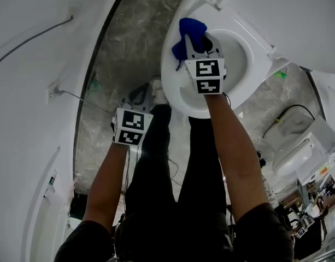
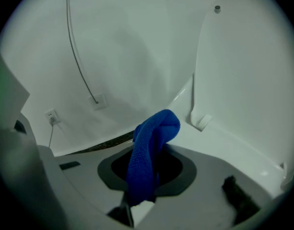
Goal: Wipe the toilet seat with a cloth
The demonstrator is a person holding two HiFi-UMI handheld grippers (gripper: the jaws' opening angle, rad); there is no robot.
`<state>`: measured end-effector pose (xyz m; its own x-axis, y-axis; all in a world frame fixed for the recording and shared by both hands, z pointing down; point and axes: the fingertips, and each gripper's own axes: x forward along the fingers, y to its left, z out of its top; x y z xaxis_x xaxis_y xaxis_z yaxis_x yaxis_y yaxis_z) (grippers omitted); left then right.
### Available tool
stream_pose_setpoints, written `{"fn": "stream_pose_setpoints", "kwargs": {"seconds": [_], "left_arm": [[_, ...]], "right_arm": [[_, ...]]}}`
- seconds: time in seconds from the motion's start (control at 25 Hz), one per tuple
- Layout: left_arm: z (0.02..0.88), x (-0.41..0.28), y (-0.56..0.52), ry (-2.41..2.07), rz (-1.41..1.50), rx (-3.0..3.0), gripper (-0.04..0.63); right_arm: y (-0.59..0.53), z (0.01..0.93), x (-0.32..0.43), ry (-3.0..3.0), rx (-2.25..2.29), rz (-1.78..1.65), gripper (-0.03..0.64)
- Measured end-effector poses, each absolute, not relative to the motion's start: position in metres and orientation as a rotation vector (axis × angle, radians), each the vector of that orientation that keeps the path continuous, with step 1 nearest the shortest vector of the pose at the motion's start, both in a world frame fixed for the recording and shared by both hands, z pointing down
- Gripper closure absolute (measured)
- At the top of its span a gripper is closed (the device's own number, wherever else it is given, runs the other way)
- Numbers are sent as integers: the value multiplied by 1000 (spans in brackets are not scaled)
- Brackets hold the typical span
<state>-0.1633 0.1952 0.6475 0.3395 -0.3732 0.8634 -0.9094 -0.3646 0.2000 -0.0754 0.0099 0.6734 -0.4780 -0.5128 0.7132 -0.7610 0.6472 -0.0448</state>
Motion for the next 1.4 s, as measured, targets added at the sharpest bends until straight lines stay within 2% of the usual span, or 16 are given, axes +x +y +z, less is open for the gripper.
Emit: {"fn": "stream_pose_setpoints", "kwargs": {"seconds": [0.48,0.76,0.96,1.2,1.4], "left_arm": [[635,-136,161,-1156,930,1940,584],[604,-111,141,-1135,902,2025,584],[547,-93,136,-1101,847,2119,584],[436,-82,134,-1180,683,2227,584],[357,-56,148,-1191,566,2348,584]], "right_arm": [[-57,665,19,-2008,1204,470,538],[-47,563,47,-2140,1354,375,538],[29,478,63,-2144,1453,358,538],[117,376,85,-2123,1581,374,538],[167,322,102,-2136,1624,377,538]]}}
